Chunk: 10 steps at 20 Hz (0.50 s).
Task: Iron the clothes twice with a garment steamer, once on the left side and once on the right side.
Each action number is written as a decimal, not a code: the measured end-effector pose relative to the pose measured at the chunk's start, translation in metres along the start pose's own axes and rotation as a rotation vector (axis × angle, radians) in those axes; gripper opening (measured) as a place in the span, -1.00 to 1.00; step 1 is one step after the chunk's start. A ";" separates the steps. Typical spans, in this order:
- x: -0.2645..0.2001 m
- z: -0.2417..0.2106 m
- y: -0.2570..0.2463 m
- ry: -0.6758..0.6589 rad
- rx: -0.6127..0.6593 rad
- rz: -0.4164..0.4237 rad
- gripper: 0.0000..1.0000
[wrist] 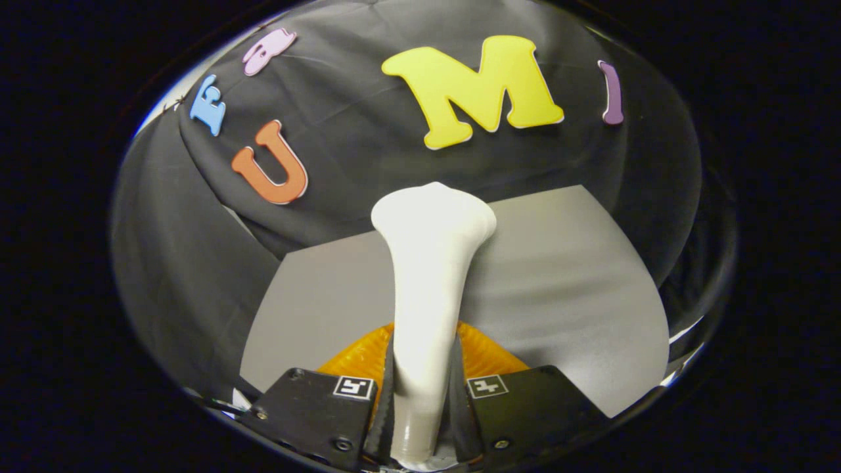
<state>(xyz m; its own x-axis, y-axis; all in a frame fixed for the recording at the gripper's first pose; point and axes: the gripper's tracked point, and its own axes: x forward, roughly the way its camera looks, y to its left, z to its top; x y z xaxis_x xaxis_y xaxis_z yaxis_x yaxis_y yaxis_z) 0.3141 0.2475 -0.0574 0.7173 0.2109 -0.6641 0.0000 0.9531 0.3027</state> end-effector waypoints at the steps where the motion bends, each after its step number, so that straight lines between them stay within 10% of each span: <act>1: -0.010 0.001 0.001 -0.025 -0.017 0.008 -0.26; 10: -0.100 0.009 0.002 -0.232 -0.060 0.075 -0.31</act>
<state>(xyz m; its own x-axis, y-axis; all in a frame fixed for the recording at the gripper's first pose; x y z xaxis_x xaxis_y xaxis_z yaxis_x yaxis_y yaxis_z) 0.2482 0.2268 0.0156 0.8545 0.2326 -0.4645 -0.0958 0.9494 0.2991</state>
